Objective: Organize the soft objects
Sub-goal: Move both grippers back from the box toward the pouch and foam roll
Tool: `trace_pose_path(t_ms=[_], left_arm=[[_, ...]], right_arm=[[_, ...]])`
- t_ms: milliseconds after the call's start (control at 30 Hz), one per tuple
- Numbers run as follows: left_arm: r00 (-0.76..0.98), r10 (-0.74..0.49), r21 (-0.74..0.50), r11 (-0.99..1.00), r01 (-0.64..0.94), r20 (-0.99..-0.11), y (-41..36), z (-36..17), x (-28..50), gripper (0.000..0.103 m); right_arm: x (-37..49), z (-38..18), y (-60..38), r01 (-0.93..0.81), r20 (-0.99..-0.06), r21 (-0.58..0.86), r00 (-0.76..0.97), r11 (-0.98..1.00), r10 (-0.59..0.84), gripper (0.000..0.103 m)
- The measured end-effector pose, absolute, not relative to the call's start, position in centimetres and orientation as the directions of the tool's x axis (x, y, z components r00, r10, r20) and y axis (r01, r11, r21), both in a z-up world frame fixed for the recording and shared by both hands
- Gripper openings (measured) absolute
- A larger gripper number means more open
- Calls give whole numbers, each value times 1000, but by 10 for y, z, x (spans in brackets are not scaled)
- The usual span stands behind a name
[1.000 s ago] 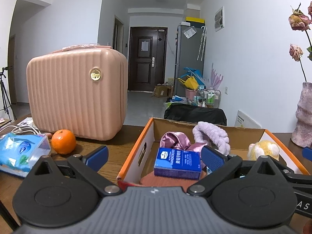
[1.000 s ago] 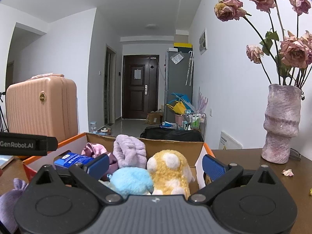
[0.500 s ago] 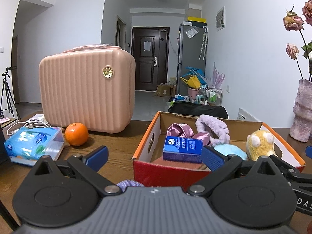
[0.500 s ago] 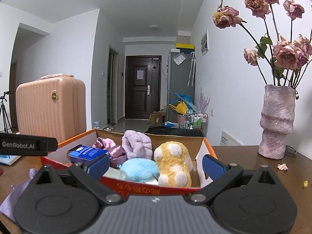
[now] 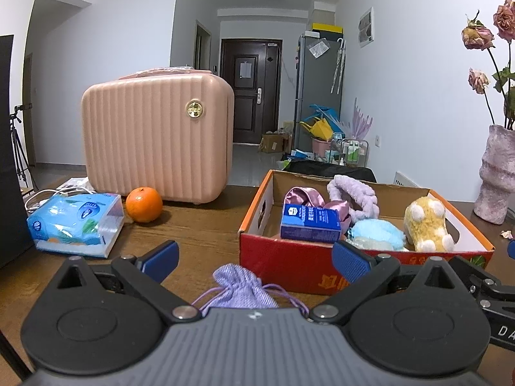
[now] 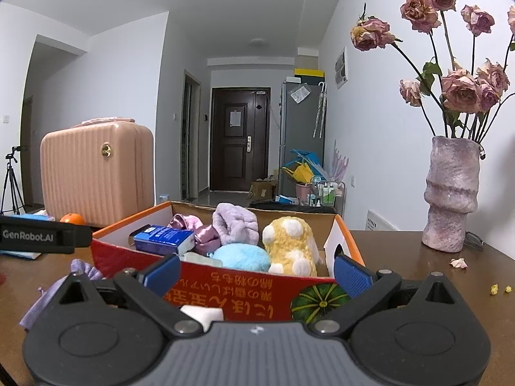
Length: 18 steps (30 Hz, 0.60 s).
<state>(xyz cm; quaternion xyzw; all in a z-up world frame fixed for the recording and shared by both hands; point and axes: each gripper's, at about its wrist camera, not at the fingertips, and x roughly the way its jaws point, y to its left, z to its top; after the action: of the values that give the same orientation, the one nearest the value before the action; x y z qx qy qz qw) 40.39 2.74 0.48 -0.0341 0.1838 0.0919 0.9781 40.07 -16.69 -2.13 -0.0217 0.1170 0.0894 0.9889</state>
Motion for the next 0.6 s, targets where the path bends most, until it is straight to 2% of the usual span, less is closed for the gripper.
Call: trace_pose_path(t_ms=[600], left_arm=[[904,165,-12,983,-185,-394,35,-2,367,103]], right_arm=[[363,-24,-169,-207,-260,-30,946,978,192,102]])
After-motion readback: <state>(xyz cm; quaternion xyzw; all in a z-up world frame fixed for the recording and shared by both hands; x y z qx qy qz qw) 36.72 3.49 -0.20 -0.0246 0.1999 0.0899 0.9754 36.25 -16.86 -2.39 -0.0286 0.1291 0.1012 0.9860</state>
